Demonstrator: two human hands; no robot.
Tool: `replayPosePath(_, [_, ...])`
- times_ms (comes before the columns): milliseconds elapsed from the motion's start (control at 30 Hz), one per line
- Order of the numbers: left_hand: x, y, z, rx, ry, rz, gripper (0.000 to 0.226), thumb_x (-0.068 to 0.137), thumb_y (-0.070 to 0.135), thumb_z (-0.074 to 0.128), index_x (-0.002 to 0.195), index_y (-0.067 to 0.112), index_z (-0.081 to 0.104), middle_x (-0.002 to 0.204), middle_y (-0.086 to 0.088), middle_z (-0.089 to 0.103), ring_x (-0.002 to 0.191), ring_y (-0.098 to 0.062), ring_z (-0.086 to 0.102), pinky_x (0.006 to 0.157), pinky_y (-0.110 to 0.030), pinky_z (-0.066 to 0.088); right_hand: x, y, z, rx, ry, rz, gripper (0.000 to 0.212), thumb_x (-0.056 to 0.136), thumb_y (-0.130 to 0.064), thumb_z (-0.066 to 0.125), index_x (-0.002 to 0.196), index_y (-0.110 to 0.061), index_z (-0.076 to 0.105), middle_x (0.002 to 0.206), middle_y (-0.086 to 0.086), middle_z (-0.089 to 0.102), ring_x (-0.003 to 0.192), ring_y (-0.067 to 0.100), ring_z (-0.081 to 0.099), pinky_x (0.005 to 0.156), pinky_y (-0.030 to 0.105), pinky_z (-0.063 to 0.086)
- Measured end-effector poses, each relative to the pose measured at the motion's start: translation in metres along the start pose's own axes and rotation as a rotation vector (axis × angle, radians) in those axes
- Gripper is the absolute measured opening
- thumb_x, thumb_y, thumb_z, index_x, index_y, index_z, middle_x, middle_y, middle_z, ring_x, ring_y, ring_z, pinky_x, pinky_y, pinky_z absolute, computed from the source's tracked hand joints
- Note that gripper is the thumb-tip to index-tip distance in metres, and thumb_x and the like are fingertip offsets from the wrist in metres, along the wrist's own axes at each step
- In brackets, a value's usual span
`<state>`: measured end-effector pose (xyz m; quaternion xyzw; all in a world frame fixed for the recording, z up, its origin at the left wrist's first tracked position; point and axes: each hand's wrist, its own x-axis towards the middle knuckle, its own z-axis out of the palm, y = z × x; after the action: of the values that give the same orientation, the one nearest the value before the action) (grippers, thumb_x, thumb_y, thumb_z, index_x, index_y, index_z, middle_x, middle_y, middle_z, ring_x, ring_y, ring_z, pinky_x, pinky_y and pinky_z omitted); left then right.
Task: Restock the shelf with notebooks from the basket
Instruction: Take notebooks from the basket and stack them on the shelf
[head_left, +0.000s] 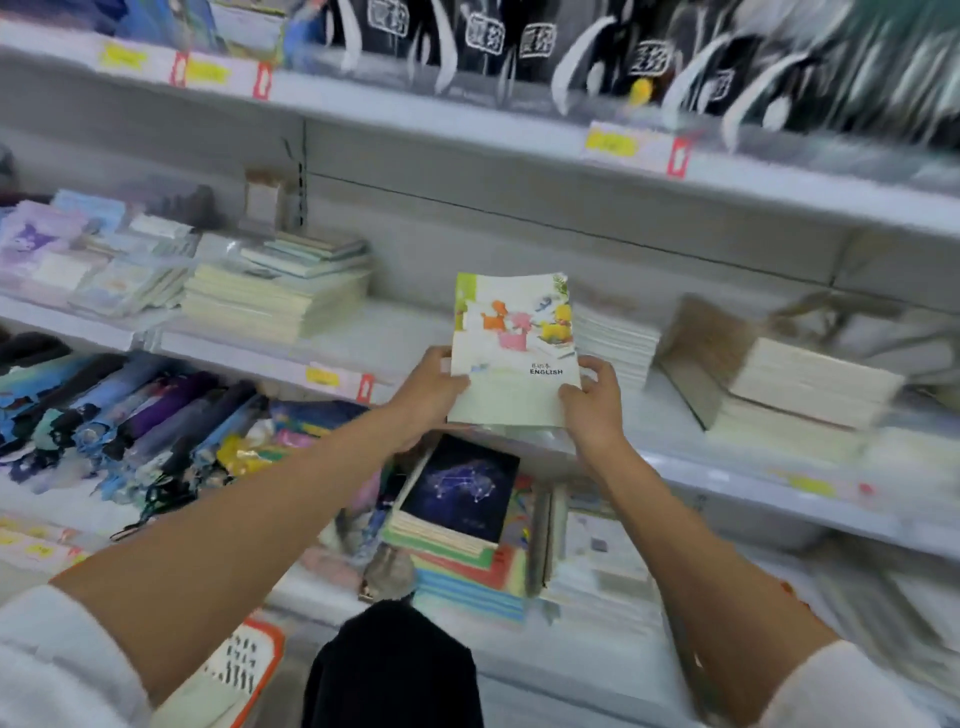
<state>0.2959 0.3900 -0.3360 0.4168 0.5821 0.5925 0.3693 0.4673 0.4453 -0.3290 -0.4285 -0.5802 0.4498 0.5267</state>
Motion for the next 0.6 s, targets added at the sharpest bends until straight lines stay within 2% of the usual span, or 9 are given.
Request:
replayPosePath(100, [0.027,0.035,0.042,-0.006,-0.044,0.078,0.051,0.092,-0.006,0.044,0.138,0.013,0.031,0.132,-0.012,0.050,0.113,-0.031,0.055,0.088,-0.047,0.053,0.034,-0.019,-0.029,0.037,0.115,0.018,0.035,0.089,0.008,0.038,0.116,-0.014,0.044,0.111,0.008,0.059,0.091,0.020,0.060,0.059,0.020,0.049])
replayPosePath(167, [0.044,0.056,0.067,-0.046,-0.080,0.104,0.058,0.088,-0.013,0.042,0.138,0.012,0.030,0.129,-0.009,0.047,0.112,-0.028,0.053,0.076,-0.039,0.056,0.058,-0.029,-0.045,0.031,0.204,-0.004,0.034,0.089,0.008,0.039,0.112,-0.014,0.048,0.102,0.004,0.060,0.079,0.014,0.057,0.051,0.015,0.044])
replayPosePath(200, [0.052,0.065,0.079,-0.053,-0.083,0.127,0.057,0.086,-0.016,0.042,0.135,0.011,0.035,0.127,-0.011,0.048,0.111,-0.028,0.054,0.074,-0.038,0.057,0.070,-0.033,-0.052,0.024,0.236,-0.027,0.033,0.087,0.009,0.040,0.109,-0.013,0.052,0.101,0.005,0.062,0.078,0.014,0.057,0.054,0.014,0.044])
replayPosePath(267, [0.071,0.077,0.099,-0.029,-0.067,0.174,0.046,0.083,-0.017,0.046,0.119,0.012,0.047,0.121,-0.013,0.054,0.105,-0.030,0.058,0.082,-0.045,0.057,0.095,-0.041,-0.064,0.011,0.262,-0.065,0.033,0.086,0.010,0.043,0.107,-0.007,0.062,0.101,0.008,0.066,0.083,0.019,0.059,0.068,0.021,0.047])
replayPosePath(300, [0.079,0.080,0.107,-0.008,-0.059,0.183,0.042,0.083,-0.016,0.048,0.113,0.013,0.050,0.118,-0.014,0.056,0.103,-0.031,0.060,0.084,-0.048,0.056,0.107,-0.044,-0.070,0.000,0.267,-0.061,0.032,0.086,0.009,0.046,0.110,-0.004,0.063,0.101,0.006,0.065,0.087,0.020,0.058,0.074,0.025,0.047])
replayPosePath(367, [0.097,0.081,0.121,-0.014,-0.041,0.154,0.038,0.084,-0.014,0.052,0.112,0.012,0.054,0.119,-0.015,0.057,0.104,-0.032,0.061,0.078,-0.042,0.058,0.128,-0.045,-0.084,-0.040,0.290,-0.010,0.033,0.088,-0.001,0.056,0.122,-0.002,0.060,0.107,0.004,0.063,0.097,0.022,0.059,0.089,0.030,0.048])
replayPosePath(433, [0.111,0.078,0.132,-0.085,-0.039,0.066,0.039,0.086,-0.012,0.055,0.120,0.007,0.054,0.121,-0.016,0.054,0.106,-0.032,0.061,0.070,-0.031,0.059,0.139,-0.043,-0.098,-0.088,0.252,0.021,0.035,0.088,-0.013,0.065,0.120,-0.002,0.061,0.115,0.009,0.065,0.108,0.026,0.061,0.099,0.035,0.047])
replayPosePath(500, [0.118,0.072,0.135,-0.180,-0.122,-0.038,0.041,0.088,-0.006,0.059,0.127,0.004,0.051,0.124,-0.017,0.055,0.106,-0.030,0.061,0.077,-0.032,0.057,0.138,-0.035,-0.107,-0.107,0.152,0.014,0.033,0.087,-0.020,0.069,0.114,-0.002,0.064,0.116,0.011,0.065,0.109,0.023,0.060,0.098,0.033,0.046])
replayPosePath(600, [0.129,0.057,0.136,-0.093,-0.180,0.025,0.044,0.082,0.003,0.071,0.123,0.006,0.055,0.116,-0.012,0.062,0.095,-0.021,0.062,0.080,-0.028,0.051,0.132,-0.019,-0.118,-0.142,0.010,-0.020,0.050,0.086,-0.019,0.072,0.130,-0.004,0.054,0.110,-0.006,0.060,0.094,0.005,0.056,0.081,0.011,0.041])
